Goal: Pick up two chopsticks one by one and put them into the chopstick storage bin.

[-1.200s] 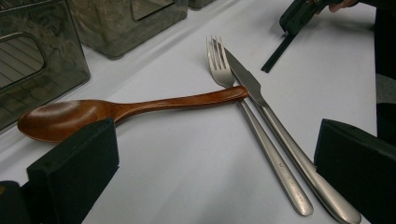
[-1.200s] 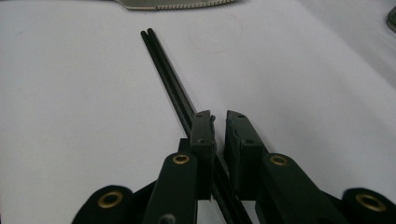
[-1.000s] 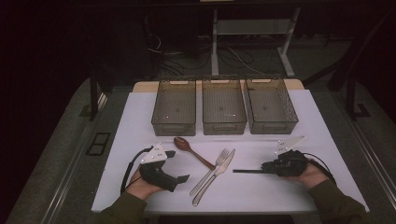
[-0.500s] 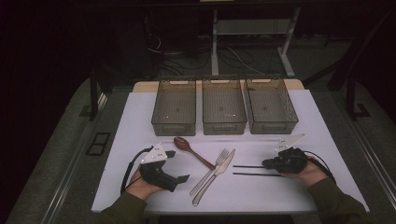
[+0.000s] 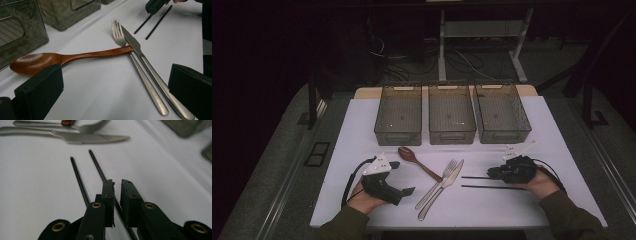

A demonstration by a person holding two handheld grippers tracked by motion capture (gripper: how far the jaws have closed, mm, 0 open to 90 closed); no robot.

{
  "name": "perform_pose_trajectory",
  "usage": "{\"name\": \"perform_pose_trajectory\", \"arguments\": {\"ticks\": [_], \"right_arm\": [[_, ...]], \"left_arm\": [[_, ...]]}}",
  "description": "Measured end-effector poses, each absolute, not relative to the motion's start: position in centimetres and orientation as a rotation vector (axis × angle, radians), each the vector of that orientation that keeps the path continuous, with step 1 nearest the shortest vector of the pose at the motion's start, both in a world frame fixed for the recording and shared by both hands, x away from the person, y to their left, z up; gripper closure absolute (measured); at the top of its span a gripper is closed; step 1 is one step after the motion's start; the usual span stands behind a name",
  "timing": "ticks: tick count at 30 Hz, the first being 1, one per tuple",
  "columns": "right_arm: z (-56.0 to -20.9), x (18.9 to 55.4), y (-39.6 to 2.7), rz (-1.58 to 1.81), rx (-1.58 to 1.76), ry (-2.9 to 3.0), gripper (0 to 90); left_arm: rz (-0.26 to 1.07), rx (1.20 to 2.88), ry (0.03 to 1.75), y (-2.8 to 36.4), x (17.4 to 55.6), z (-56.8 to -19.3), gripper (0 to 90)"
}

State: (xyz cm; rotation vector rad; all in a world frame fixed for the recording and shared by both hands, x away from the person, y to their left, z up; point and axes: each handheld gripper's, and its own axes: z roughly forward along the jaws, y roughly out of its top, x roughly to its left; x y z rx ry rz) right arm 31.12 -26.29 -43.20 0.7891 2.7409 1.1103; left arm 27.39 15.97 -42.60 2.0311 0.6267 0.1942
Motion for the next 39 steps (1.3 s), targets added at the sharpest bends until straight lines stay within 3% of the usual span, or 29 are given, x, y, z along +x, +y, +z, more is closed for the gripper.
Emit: {"name": "perform_pose_trajectory", "arguments": {"ticks": [14,29,39], "right_arm": [[-44.0,32.9,-18.9,1.099,0.563,2.837,81.3],[-44.5,32.8,-18.6,1.055,0.496,2.825,85.8],[-44.0,33.8,-20.4,1.053,0.621,2.742,86.1]], "left_arm": [[0.191,2.032,0.62,16.0,27.4,-42.6,0.0],[0.195,2.029,0.62,16.1,27.4,-42.5,0.0],[0.195,2.028,0.619,16.0,27.4,-42.5,0.0]]}}
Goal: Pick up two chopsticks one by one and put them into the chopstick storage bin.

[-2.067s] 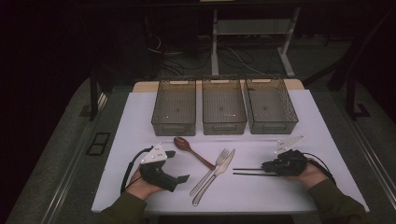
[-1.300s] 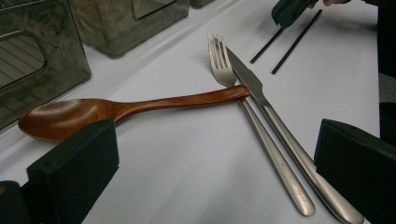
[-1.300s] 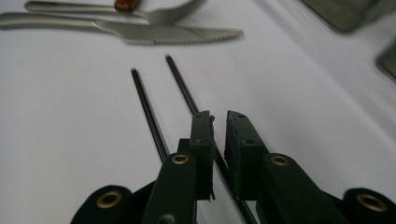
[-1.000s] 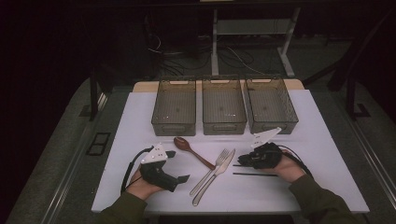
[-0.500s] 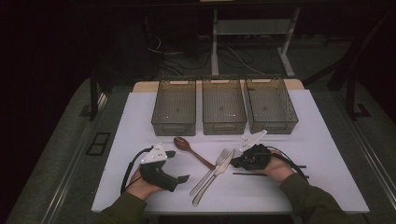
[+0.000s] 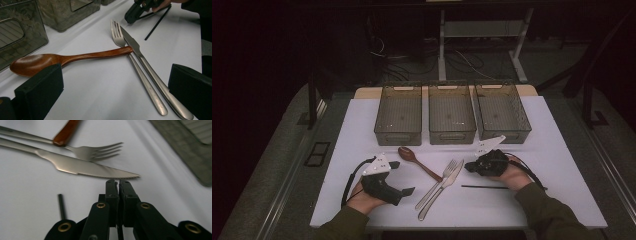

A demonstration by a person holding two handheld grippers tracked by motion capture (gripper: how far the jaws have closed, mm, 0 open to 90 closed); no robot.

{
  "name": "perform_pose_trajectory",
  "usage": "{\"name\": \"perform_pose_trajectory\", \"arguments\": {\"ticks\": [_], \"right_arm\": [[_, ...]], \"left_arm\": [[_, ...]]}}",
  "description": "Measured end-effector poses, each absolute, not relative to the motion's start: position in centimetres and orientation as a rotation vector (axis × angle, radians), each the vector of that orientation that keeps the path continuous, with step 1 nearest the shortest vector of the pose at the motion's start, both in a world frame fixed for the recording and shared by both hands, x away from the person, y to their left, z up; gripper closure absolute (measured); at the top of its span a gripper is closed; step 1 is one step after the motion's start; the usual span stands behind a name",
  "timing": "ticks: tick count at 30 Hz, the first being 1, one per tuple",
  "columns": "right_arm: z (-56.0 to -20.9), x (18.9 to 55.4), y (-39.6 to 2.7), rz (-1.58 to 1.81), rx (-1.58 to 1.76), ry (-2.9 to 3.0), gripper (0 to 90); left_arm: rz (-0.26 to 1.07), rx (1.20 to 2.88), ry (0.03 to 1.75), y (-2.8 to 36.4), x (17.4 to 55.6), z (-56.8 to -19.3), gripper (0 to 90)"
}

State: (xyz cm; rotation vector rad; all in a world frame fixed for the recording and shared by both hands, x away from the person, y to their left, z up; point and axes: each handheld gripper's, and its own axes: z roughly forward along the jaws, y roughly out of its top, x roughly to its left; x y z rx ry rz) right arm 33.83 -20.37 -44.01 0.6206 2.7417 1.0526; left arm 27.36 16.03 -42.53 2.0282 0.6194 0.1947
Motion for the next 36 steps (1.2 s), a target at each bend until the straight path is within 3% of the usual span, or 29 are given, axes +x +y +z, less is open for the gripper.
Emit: {"name": "perform_pose_trajectory", "arguments": {"ticks": [8,13,16,26,36], "right_arm": [[-44.6,35.4,-21.8,1.029,0.755,2.694,85.7],[-43.2,35.0,-23.3,1.083,0.782,2.677,71.0],[-42.1,34.4,-25.3,1.074,0.822,2.67,68.5],[-41.6,31.1,-32.0,0.94,0.904,2.681,73.3],[-43.0,29.4,-35.1,0.841,0.931,2.726,77.9]], "left_arm": [[0.195,2.031,0.619,16.0,27.4,-42.5,0.0],[0.196,2.03,0.62,16.1,27.3,-42.5,0.0],[0.194,2.025,0.626,16.2,27.4,-42.5,0.0],[0.188,2.03,0.629,16.3,27.4,-42.6,0.0],[0.19,2.035,0.629,16.3,27.5,-42.6,0.0]]}}
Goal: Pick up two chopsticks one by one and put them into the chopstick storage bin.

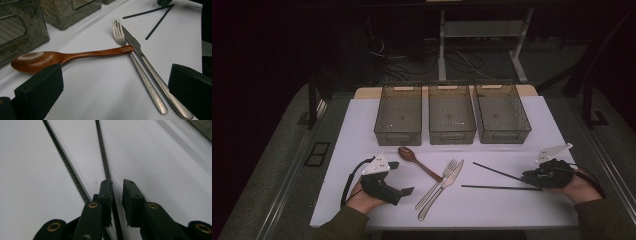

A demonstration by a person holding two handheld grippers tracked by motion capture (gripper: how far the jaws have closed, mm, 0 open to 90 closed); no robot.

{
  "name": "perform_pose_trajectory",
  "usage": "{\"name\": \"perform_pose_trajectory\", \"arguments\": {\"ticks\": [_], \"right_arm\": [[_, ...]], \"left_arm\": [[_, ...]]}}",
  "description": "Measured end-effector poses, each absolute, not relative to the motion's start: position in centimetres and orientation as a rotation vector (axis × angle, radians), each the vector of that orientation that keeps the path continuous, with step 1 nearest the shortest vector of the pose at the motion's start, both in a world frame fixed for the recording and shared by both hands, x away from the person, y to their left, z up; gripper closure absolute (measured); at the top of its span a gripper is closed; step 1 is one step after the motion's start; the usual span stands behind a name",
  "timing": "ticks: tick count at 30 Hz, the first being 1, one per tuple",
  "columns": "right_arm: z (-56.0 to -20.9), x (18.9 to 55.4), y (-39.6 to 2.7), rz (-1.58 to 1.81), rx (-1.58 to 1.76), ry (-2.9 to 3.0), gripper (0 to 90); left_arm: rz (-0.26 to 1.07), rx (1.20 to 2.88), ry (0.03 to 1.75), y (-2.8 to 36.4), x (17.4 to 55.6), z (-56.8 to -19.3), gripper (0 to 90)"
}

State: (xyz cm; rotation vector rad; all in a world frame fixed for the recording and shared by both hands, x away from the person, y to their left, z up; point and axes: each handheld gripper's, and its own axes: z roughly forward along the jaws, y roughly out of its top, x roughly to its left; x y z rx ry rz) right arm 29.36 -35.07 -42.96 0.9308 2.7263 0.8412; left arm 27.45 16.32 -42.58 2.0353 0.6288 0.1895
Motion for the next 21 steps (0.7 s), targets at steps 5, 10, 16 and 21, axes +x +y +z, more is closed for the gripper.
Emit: {"name": "perform_pose_trajectory", "arguments": {"ticks": [5,10,16,21], "right_arm": [[-43.08,29.0,-35.73,0.81,0.937,2.745,79.4],[-43.34,28.91,-35.85,0.788,0.92,2.762,80.6],[-43.4,29.03,-35.84,0.773,0.874,2.772,83.8],[-43.39,29.03,-35.78,0.765,0.834,2.775,85.5]], "left_arm": [[0.189,2.03,0.63,16.33,27.45,-42.59,0.0],[0.189,2.03,0.631,16.34,27.43,-42.57,0.0],[0.191,2.032,0.629,16.35,27.42,-42.55,0.0],[0.191,2.032,0.629,16.35,27.38,-42.51,0.0]]}}
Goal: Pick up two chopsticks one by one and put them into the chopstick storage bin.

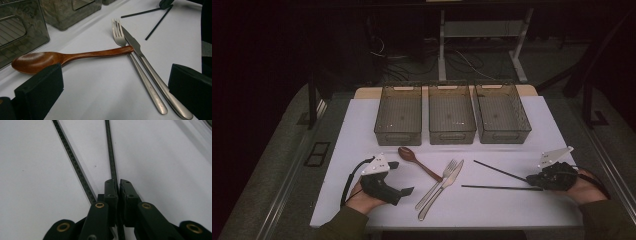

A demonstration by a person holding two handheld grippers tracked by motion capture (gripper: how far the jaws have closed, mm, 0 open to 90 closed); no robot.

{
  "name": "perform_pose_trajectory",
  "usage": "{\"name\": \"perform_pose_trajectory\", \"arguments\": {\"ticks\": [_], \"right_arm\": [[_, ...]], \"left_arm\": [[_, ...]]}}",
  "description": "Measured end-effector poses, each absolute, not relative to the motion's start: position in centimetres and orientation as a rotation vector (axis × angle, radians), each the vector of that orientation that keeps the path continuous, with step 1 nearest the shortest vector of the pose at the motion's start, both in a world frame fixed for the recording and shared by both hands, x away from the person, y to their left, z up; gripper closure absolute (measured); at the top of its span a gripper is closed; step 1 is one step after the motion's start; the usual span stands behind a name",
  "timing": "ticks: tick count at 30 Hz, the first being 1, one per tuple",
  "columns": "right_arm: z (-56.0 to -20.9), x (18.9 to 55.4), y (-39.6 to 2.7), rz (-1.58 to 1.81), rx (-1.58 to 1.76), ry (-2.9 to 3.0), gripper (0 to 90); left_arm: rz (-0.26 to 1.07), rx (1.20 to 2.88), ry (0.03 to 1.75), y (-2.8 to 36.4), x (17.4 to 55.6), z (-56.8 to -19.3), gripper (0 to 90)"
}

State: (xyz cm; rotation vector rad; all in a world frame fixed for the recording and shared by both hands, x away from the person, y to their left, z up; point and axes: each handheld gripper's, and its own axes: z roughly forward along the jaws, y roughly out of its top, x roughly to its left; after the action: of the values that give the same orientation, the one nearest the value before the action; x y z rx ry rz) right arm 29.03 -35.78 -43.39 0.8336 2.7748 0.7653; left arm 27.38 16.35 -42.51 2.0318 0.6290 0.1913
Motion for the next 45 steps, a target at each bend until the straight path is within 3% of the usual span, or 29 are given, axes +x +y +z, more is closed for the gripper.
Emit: {"name": "perform_pose_trajectory", "arguments": {"ticks": [45], "right_arm": [[-39.0,28.9,-37.6,1.242,0.876,2.563,85.9]], "left_arm": [[0.183,2.004,0.652,16.8,27.4,-43.0,0.0]]}}
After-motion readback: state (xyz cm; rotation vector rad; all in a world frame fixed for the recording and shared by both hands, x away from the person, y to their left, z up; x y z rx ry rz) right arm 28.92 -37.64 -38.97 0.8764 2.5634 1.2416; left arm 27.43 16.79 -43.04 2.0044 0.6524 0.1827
